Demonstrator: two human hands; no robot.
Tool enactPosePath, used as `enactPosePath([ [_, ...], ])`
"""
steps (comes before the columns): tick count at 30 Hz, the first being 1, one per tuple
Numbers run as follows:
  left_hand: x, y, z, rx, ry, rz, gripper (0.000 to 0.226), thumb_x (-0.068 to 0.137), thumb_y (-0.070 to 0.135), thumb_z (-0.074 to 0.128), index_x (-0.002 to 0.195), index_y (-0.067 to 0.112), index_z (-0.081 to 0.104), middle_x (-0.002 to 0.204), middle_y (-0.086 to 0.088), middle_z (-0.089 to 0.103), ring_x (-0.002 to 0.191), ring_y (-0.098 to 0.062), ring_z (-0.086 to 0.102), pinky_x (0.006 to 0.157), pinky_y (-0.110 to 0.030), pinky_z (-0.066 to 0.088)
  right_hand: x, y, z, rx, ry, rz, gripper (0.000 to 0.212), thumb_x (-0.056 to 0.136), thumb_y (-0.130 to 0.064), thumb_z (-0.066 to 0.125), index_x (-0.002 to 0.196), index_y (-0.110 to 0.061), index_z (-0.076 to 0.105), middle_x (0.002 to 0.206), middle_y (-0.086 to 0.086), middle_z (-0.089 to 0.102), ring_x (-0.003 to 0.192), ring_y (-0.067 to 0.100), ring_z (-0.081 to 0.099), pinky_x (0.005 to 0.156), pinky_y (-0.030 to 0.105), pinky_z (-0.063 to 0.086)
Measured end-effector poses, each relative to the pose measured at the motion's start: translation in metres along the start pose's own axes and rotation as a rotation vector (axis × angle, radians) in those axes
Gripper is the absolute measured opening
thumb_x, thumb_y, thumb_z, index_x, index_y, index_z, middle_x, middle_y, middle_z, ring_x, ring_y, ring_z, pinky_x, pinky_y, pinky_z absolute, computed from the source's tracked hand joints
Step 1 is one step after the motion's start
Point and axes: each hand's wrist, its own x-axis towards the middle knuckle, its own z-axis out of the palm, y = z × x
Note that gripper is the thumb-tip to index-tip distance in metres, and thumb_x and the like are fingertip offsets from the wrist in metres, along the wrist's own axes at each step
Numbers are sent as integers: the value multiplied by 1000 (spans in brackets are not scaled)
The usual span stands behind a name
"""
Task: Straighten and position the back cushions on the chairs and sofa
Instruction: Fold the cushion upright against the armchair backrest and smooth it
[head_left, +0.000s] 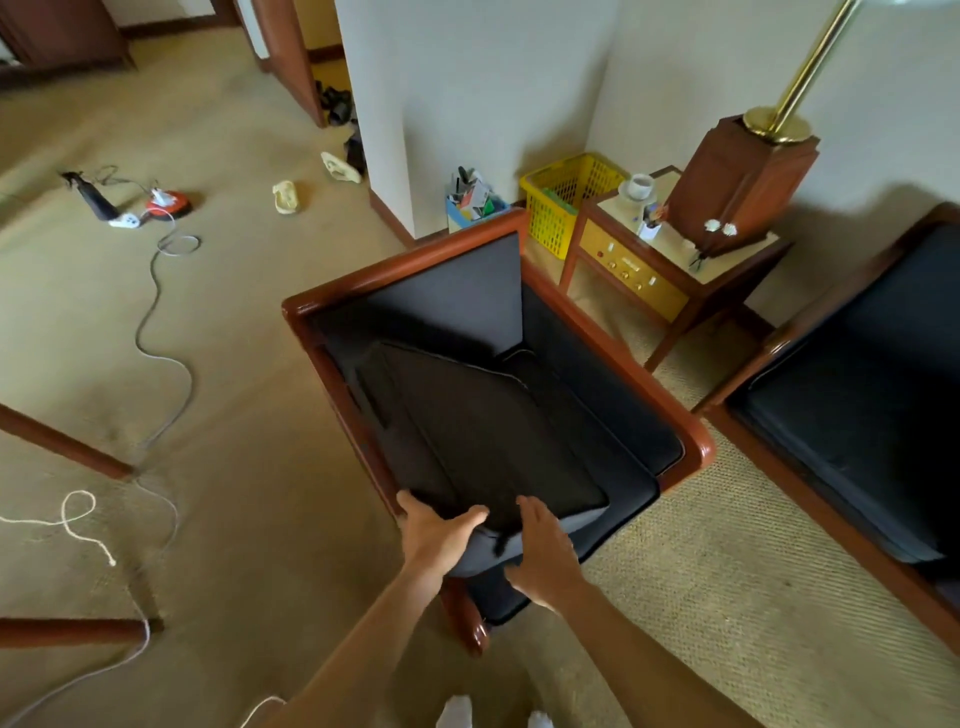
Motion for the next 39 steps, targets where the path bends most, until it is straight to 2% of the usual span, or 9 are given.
enactPosePath([
  [3,-15,48,23,49,-48,44,120,64,56,83,150,12,12,143,-17,39,123,-39,50,94,-46,52,4,17,-39,76,54,-1,107,75,-26,78,155,-19,9,162,2,14,147,24,21,113,39,34],
  [8,-16,109,33,52,-205,216,45,96,36,55,133,14,40,107,-14,64,75,-23,72,56,-30,59,-2,42,-104,302,191,-56,137,48,-61,88,152,-45,0,157,-10,25,142,16,30,113,46,34],
  [12,3,154,41,404,-242,534,27,95,13,48,113,26,63,105,2,70,90,-14,67,77,-31,56,1,59,-151,259,335,-54,127,47,-71,80,149,-42,9,149,-14,33,134,17,42,106,49,43],
  [15,13,197,61,681,-67,813,23,91,14,58,106,29,67,117,5,59,108,-17,60,89,-36,51,10,76,-184,220,348,-65,114,53,-67,77,146,-34,18,143,-11,39,128,20,49,104,45,45],
  [18,14,238,98,1038,-48,1032,61,80,5,66,133,28,45,146,-2,33,137,-27,33,101,-46,44,22,90,-211,190,300,-85,111,53,-62,79,142,-32,20,139,-10,42,124,20,50,100,41,46],
  [21,19,258,133,1418,-274,960,106,72,2,68,150,40,7,162,5,-13,149,-28,-15,111,-70,9,31,107,-217,208,308,-97,109,53,-62,79,140,-32,21,139,-10,40,123,20,50,99,43,47],
  [23,23,265,147,1499,-317,925,116,70,-2,68,150,44,-3,160,7,-23,146,-27,-27,109,-73,-2,35,119,-218,248,329,-89,110,53,-63,78,142,-33,20,140,-12,38,125,18,48,100,46,47],
  [33,35,294,175,1572,-150,1155,95,68,11,79,143,33,24,153,2,22,147,-30,6,112,-70,7,55,145,-193,418,391,237,100,53,-52,88,127,-25,26,118,3,62,111,29,61,90,45,52],
  [39,51,300,118,1339,-53,1096,90,66,20,78,143,34,33,145,9,35,141,-24,21,110,-74,6,73,117,-249,245,494,-30,79,47,-54,79,112,-27,42,95,-6,66,93,27,65,86,43,52],
])
